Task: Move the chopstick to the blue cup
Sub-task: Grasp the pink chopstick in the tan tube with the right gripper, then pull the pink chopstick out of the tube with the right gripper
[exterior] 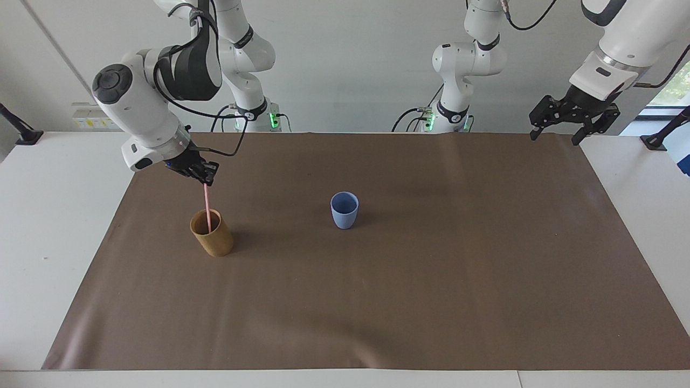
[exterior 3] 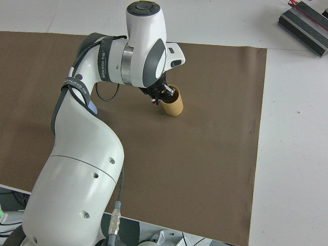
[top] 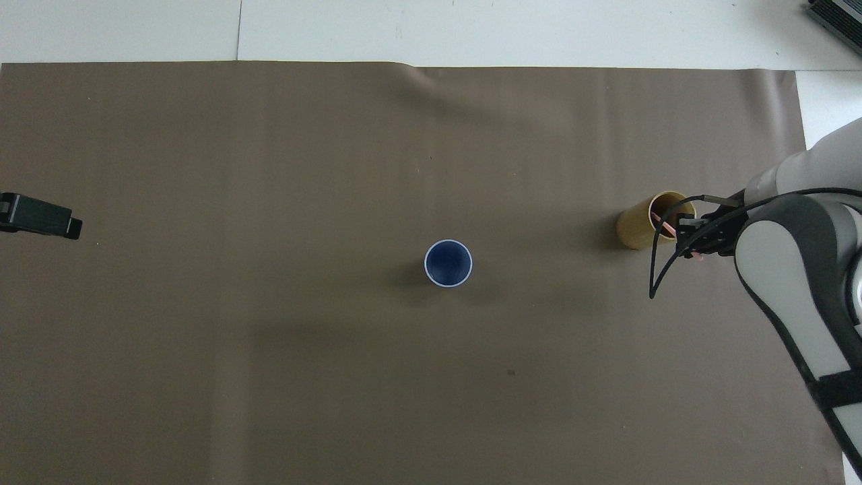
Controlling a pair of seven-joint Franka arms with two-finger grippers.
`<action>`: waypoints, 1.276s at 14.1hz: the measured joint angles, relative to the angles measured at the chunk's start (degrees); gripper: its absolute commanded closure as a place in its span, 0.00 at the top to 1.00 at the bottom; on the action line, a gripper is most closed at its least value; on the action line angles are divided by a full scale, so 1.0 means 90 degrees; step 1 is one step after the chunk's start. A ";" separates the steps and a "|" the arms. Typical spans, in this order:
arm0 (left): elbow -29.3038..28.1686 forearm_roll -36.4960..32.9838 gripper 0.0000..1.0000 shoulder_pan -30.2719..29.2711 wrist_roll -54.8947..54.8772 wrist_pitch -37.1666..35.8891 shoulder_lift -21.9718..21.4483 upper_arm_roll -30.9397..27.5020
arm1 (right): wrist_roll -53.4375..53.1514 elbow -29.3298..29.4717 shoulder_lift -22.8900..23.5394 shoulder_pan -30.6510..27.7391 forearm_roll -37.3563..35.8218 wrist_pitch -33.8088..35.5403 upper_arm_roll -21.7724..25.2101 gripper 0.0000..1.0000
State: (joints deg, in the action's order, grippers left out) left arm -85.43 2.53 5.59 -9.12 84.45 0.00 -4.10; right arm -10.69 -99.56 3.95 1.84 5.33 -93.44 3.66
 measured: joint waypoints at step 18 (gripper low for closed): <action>0.0000 0.0000 1.00 0.0000 0.0000 -0.0001 -0.0002 0.0000 | -0.3442 0.0740 -0.0703 0.1070 0.1314 0.1593 -0.0290 0.00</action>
State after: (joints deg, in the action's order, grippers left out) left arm -85.43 2.53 5.59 -9.12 84.44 -0.02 -4.10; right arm -41.67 -92.90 -2.37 11.47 17.15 -79.11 1.05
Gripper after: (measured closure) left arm 0.000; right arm 0.916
